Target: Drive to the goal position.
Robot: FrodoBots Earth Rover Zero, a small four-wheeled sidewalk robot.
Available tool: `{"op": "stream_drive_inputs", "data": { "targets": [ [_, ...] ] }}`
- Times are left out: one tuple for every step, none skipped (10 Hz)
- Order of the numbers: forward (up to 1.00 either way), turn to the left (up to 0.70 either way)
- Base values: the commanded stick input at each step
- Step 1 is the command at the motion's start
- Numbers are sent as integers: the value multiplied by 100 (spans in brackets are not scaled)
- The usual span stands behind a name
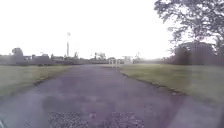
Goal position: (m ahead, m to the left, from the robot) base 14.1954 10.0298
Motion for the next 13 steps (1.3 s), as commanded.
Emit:
{"op": "stream_drive_inputs", "data": {
  "targets": [
    [70,14],
    [70,14],
    [70,14],
    [70,14],
    [70,14],
    [70,14],
    [70,14],
    [70,14],
    [70,0],
    [70,0],
    [70,0],
    [70,0],
    [70,0]
  ]
}}
